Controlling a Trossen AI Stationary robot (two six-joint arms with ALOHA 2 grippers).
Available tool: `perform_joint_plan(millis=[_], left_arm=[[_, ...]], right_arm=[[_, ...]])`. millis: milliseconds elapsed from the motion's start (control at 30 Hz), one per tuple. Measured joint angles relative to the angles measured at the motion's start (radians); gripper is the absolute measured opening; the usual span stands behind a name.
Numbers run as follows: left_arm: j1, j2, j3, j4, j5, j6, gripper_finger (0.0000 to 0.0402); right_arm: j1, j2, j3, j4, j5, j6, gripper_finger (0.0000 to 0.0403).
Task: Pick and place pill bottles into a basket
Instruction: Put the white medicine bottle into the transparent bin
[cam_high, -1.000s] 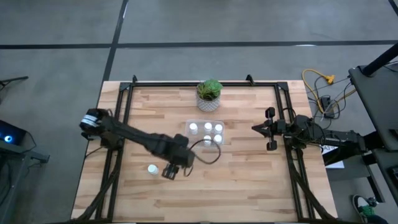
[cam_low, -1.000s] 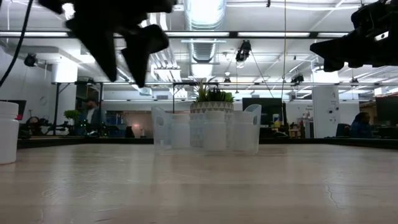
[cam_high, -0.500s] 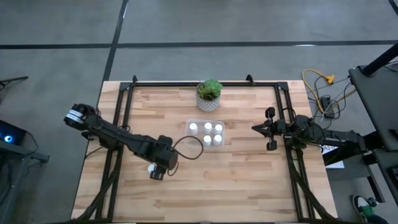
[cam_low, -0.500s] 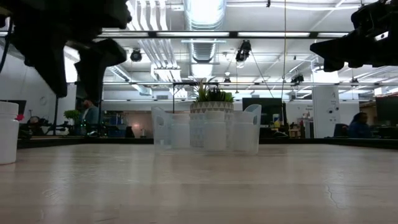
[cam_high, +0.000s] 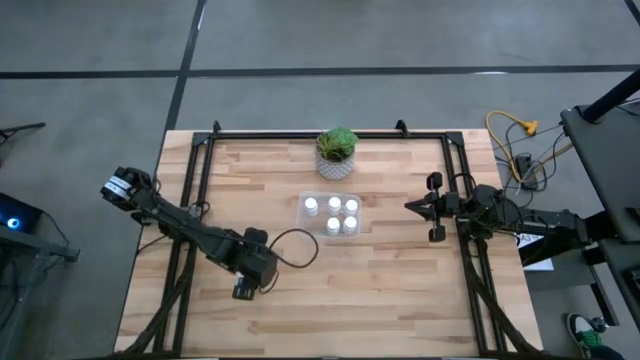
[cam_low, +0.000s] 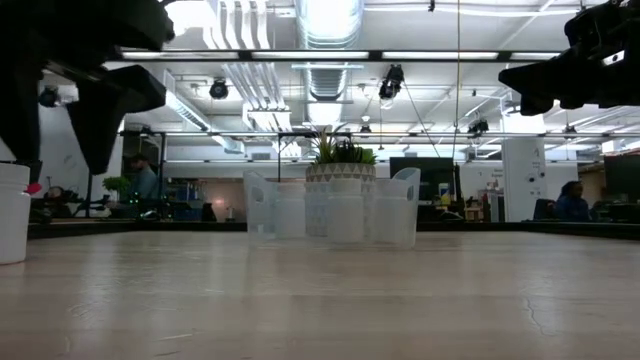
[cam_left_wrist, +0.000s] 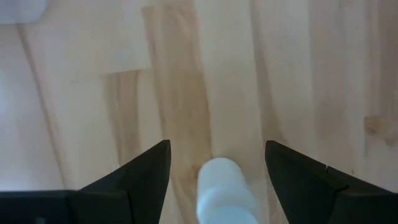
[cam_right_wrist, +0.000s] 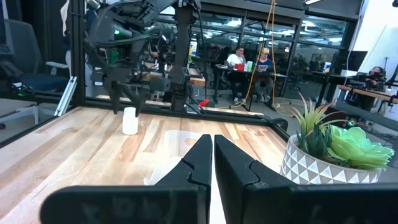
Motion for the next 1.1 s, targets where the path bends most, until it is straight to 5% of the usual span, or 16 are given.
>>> perform_joint_plan(millis=[667,1100], left_arm=[[-0.097,-0.005,-0.006,-0.036,-0.027,0.009,0.0242],[-0.102,-0.175,-0.173,0.092,-0.049,-0.028,0.0242]], right_arm=[[0.000,0.000,0.000,0.000,0.000,0.000,0.0009],[0.000,0.000,0.000,0.000,0.002,0.000,0.0009]])
